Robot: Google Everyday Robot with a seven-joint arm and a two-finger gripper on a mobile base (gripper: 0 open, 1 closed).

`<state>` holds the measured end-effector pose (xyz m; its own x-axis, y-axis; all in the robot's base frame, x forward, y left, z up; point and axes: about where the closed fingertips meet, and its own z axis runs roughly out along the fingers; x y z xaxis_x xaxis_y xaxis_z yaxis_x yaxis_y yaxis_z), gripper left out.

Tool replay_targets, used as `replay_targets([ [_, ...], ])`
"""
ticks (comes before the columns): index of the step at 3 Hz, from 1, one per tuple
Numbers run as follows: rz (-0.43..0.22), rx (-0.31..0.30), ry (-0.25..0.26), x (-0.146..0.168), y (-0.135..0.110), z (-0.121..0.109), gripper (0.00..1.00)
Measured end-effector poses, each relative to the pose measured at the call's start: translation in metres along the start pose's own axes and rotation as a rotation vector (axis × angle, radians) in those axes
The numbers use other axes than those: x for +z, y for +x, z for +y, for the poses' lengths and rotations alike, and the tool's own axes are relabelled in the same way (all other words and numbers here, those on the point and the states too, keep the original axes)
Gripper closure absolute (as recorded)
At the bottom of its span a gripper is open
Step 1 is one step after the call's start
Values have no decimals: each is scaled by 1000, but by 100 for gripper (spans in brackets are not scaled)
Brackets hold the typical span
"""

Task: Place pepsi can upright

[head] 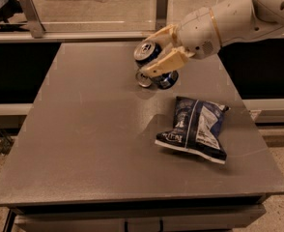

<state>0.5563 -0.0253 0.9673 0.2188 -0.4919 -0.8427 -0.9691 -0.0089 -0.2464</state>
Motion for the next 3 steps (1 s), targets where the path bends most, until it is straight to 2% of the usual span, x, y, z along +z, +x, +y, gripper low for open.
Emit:
replay_targets([
  [1, -130, 5, 101, -34, 20, -31, 100],
  [2, -232, 35, 205, -62, 41, -60, 100],
  [3, -330, 97, 317, -80, 64, -84, 100],
])
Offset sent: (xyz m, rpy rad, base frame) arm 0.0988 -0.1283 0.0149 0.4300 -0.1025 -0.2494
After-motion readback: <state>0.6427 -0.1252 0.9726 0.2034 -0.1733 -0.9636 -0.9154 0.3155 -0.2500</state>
